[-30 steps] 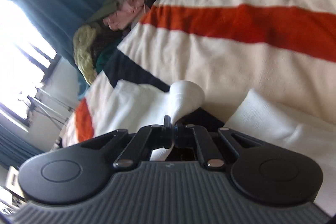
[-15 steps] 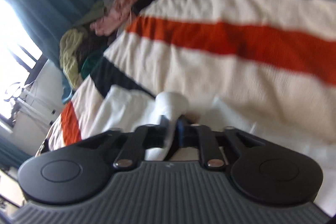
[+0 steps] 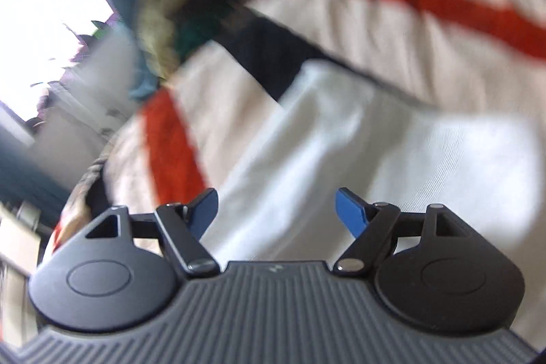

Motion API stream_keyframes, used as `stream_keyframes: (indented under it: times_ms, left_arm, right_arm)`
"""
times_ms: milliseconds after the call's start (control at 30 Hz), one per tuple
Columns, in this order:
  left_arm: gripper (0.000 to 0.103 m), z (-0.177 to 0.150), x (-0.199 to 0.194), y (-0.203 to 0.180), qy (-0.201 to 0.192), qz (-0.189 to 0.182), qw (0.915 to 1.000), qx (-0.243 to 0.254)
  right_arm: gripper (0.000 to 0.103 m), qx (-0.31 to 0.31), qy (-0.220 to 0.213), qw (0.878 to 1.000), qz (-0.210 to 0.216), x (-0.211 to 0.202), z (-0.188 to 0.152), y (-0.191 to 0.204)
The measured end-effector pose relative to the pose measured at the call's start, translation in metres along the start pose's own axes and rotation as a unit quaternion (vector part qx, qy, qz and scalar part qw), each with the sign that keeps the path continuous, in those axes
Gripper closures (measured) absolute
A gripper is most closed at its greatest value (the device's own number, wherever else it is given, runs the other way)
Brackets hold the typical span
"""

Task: Fold clothes

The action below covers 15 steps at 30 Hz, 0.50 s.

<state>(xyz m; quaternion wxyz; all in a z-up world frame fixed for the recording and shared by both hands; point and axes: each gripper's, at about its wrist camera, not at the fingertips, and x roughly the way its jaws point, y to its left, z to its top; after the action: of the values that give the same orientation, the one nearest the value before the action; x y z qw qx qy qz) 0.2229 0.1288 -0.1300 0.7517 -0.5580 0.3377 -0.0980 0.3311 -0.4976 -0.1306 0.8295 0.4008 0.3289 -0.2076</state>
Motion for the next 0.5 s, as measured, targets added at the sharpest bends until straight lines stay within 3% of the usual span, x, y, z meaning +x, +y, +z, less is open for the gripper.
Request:
stream_keyframes:
  times_ms: [200,300,500]
  left_arm:
    - [0.1,0.009,0.009,0.004,0.016,-0.006,0.9998,-0.008]
    - [0.1,0.009,0.012,-0.001,0.023,0.001,0.9996,0.016]
    - [0.1,0.009,0.013,-0.002,0.034,0.009,0.9989,0.032]
  right_arm:
    - [0.023,-0.055,-0.034,0.995,-0.076,0.008,0.04,0.042]
    - [0.024,-0.125,-0.008,0.986,-0.106,0.029,0.047,0.069]
    - [0.025,-0.145,0.012,0.974,-0.172,0.059,0.042,0.076]
